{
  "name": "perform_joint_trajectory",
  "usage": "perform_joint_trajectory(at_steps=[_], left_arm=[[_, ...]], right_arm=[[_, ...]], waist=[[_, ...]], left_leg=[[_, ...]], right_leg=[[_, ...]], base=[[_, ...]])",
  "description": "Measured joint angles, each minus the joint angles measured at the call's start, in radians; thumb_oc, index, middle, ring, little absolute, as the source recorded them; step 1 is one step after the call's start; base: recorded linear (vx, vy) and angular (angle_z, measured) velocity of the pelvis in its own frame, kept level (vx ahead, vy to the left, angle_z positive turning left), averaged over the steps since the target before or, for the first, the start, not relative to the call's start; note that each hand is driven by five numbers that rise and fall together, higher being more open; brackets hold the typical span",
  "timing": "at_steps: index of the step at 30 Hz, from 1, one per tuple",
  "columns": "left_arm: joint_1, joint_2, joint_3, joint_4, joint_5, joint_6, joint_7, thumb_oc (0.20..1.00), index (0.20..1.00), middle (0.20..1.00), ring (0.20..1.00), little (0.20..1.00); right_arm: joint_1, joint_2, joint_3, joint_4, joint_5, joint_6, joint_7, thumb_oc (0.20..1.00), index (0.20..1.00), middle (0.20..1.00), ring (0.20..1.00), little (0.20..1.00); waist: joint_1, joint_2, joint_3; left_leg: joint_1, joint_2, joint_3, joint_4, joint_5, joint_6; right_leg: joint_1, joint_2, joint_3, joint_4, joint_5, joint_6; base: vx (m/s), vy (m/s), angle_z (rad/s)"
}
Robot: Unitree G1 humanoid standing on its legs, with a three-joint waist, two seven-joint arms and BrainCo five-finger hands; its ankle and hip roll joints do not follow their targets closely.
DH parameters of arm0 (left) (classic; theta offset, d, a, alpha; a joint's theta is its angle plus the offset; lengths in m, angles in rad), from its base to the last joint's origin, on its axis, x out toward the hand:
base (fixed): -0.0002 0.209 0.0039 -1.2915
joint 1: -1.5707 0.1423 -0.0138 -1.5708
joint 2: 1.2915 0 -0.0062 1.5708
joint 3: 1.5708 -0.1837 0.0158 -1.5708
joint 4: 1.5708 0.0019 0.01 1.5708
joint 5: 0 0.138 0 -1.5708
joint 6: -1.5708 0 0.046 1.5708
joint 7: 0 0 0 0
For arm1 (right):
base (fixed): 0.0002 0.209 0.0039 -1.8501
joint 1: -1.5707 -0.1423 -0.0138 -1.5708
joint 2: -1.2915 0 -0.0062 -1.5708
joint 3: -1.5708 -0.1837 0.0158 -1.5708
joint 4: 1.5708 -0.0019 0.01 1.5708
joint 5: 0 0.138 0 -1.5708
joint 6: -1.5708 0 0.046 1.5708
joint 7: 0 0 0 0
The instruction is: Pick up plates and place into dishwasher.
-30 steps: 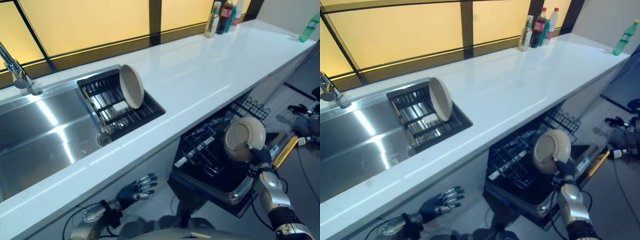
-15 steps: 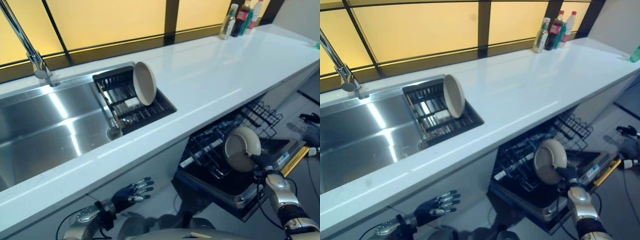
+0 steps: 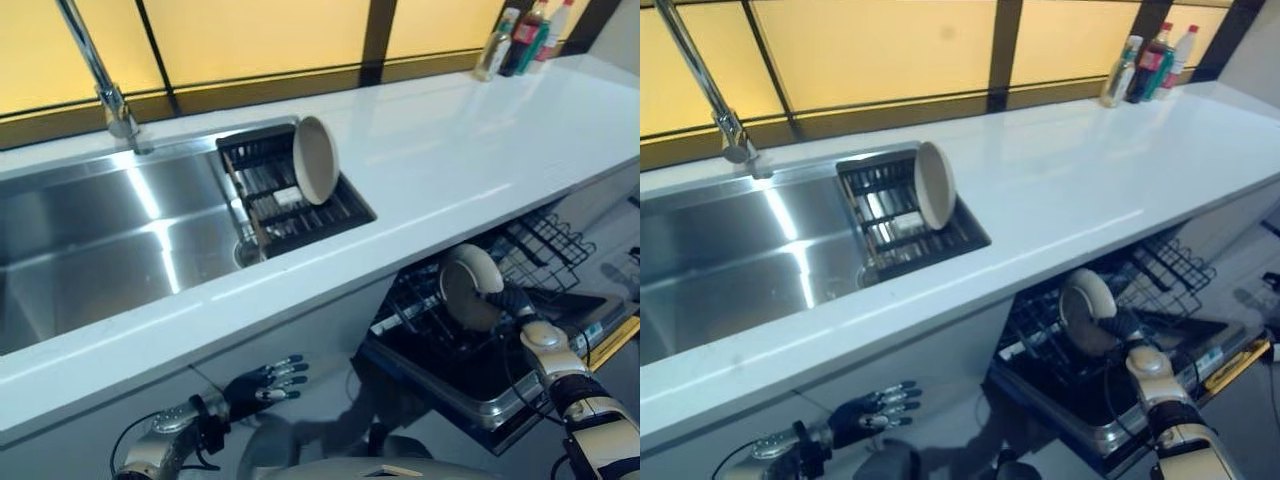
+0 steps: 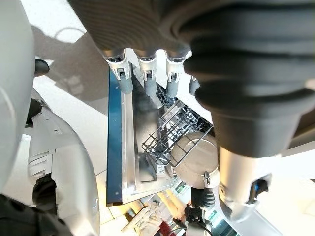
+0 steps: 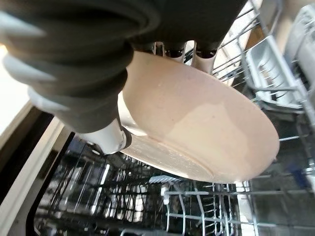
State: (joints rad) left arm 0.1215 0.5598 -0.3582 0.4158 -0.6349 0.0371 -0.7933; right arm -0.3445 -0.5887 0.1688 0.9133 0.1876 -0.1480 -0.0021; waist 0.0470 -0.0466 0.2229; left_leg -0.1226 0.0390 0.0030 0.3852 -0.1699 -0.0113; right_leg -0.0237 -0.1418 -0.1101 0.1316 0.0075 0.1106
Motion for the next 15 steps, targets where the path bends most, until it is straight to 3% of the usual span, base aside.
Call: perform_joint_trajectory(at_steps=[7, 15], left_arm=[[-0.059, 0.012, -0.015, -0.004, -0.034, 0.018, 0.000, 1.000, 1.000, 1.000, 1.000, 1.000], [-0.073, 0.015, -0.040, -0.004, -0.056, 0.020, 0.000, 1.000, 1.000, 1.000, 1.000, 1.000]], right_arm=[[-0.139, -0.023, 0.044, 0.139, -0.090, 0.002, -0.010, 0.200, 0.200, 0.200, 0.200, 0.200], [-0.196, -0.026, 0.080, 0.205, -0.186, 0.062, -0.023, 0.200, 0.200, 0.200, 0.200, 0.200]], waist=[[0.024, 0.015, 0.037], [0.029, 0.039, 0.059]], left_leg=[[-0.047, 0.009, 0.004, 0.041, -0.004, 0.003], [-0.048, 0.007, -0.001, 0.045, -0.007, 0.003]], right_leg=[[-0.027, 0.001, -0.011, 0.013, 0.008, 0.002], [-0.022, 0.000, -0.017, 0.012, 0.011, -0.002]], base=[[-0.02, -0.043, 0.07], [0.00, -0.007, 0.01]])
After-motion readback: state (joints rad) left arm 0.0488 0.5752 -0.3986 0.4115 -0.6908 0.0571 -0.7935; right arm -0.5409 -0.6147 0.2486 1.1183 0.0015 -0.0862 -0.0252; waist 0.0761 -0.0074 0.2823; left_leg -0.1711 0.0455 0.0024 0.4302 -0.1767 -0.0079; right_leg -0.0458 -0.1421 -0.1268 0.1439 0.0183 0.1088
